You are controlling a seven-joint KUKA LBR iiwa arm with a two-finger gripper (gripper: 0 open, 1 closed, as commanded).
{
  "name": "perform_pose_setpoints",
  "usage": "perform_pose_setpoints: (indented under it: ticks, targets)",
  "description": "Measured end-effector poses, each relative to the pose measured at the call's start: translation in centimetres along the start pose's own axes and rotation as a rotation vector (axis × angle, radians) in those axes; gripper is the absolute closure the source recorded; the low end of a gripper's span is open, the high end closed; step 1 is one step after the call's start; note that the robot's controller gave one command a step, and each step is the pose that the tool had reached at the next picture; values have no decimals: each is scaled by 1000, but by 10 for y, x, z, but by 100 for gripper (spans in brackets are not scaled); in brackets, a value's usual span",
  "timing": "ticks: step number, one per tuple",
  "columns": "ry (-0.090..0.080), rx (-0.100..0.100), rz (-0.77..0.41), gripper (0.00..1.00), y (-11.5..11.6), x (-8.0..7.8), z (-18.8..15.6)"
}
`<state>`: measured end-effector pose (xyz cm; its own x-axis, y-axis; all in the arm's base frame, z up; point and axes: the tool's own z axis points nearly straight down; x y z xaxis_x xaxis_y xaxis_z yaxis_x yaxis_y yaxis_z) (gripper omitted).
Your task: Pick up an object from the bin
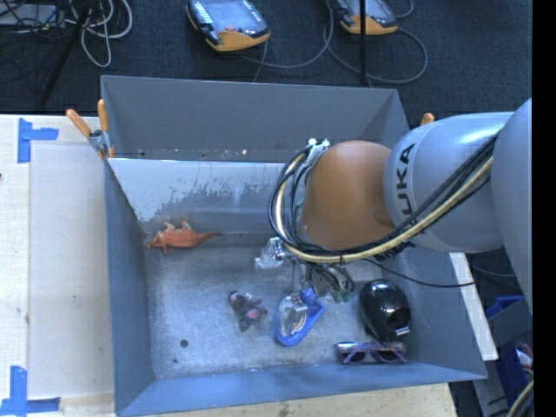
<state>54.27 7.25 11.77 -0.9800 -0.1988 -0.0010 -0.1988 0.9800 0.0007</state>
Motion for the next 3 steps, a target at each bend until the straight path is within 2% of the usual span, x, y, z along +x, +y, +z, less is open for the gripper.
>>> perform_pose_setpoints:
  ticks: [1, 2, 3]
  targets:
    - [2, 1, 105, 0, 7, 8, 41]
    - [-5, 1, 117, 0, 9, 8, 48]
    - [0, 0, 154, 100, 38, -8, 40]
